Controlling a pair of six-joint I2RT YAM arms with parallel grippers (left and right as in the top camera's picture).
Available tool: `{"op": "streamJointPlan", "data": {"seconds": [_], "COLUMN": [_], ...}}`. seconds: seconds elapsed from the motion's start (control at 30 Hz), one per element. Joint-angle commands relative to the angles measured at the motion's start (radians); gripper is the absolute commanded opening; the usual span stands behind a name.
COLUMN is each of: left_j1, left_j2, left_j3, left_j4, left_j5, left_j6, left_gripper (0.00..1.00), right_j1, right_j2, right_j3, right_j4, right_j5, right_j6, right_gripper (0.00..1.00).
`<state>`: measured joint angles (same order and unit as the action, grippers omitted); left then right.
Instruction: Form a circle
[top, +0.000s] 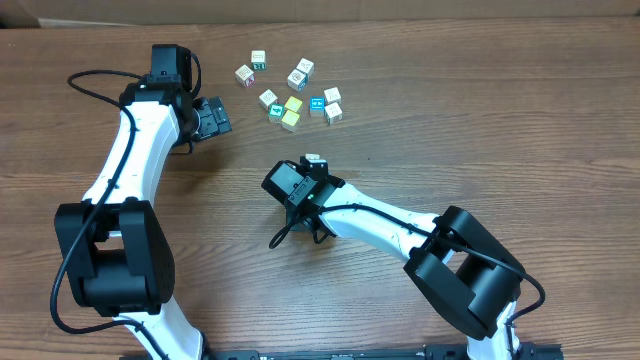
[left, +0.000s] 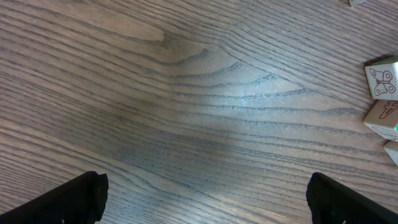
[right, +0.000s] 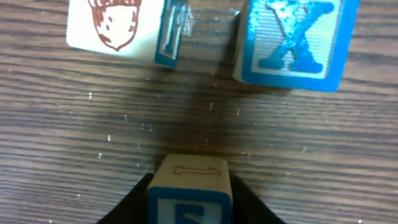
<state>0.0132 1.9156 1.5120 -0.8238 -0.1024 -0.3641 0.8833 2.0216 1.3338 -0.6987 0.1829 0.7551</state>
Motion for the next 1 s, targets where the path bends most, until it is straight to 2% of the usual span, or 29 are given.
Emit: {"op": "streamJointPlan", "data": {"seconds": [0.0,0.63,0.77,0.97], "left_j1": [-0.007,-0.007,-0.006,-0.006], "left_j2": [0.007,0.007,0.007,0.007], "left_j3": [0.015,0.015,0.015,0.015], "left_j4": [-0.002,-0.002,-0.002,-0.003], "left_j5": [-0.012,-0.012,-0.012,-0.012], "left_j6": [0.001,0.001,0.001,0.001], "left_gripper": [1.00,1.00,0.99,1.00], "right_j1": [-0.008,-0.010,-0.010,-0.010], "right_j2": [0.005,0.005,0.005,0.005], "right_j3": [-0.005,-0.005,-0.005,-0.005], "right_j4": [0.011,0.061,0.074,0.079], "right_j5": [0.002,0.071,0.072,0.102], "right_j6": [0.000,0.000,0.000,0.001], "right_gripper": [0.29,0.30,0.37,0.41]}}
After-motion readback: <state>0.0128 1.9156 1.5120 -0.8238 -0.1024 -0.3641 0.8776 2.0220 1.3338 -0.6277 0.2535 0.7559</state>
